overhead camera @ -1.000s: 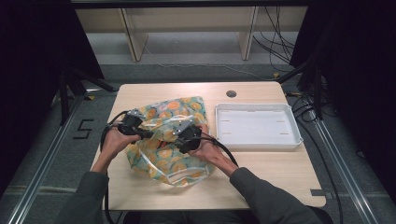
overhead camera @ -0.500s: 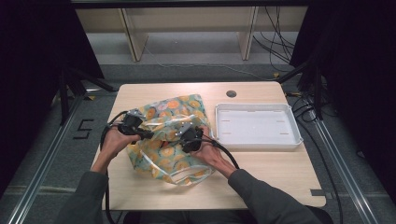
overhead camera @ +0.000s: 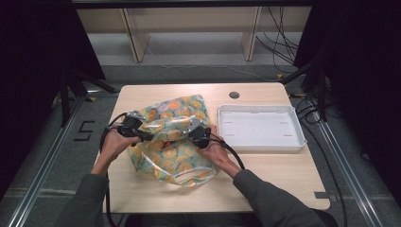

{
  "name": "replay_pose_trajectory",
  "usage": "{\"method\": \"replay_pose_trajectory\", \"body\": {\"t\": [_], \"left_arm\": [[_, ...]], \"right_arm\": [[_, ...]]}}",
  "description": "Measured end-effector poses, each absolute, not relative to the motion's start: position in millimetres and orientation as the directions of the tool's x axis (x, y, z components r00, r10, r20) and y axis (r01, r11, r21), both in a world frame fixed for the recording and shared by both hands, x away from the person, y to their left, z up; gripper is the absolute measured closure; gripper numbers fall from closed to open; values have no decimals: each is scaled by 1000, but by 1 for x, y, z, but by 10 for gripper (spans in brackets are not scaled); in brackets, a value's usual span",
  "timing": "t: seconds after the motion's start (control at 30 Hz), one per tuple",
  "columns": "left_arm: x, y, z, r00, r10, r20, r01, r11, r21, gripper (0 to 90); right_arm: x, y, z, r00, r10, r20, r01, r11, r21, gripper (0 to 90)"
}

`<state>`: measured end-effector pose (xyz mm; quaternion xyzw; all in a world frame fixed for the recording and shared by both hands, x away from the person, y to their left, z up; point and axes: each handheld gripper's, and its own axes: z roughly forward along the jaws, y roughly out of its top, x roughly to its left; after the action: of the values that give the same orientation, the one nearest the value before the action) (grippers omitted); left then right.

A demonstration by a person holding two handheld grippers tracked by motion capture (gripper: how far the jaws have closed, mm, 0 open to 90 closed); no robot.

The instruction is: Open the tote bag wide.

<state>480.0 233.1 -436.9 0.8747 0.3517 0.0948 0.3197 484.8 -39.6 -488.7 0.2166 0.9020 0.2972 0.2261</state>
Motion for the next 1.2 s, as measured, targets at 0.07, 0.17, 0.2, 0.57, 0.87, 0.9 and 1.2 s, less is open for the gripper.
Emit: {"method": "replay_pose_trajectory", "body": {"t": [0.07, 0.17, 0.2, 0.57, 0.87, 0.9, 1.2], "left_arm": [[479, 234, -436, 724, 688, -56, 561, -540, 627, 818], [478, 237, -433, 719, 694, -49, 557, -532, 638, 772], [477, 238, -431, 714, 698, -46, 556, -526, 644, 758], [446, 227, -396, 685, 725, 69, 493, -531, 690, 480], [430, 182, -400, 696, 670, 259, 410, -667, 623, 357], [432, 178, -408, 688, 678, 260, 434, -671, 601, 357], [452, 168, -443, 682, 657, 321, 437, -718, 542, 542]], "right_arm": [[483, -39, -484, -808, 523, -272, 254, 725, 640, 900], [477, -37, -474, -824, 506, -256, 240, 720, 651, 900], [474, -36, -470, -830, 502, -243, 235, 709, 665, 900], [468, -45, -432, -848, 483, -219, 191, 664, 723, 900], [470, -44, -429, -855, 478, -202, 188, 648, 738, 900], [469, -44, -427, -857, 474, -202, 186, 649, 738, 900], [464, -42, -412, -877, 446, -176, 163, 623, 765, 900]]}}
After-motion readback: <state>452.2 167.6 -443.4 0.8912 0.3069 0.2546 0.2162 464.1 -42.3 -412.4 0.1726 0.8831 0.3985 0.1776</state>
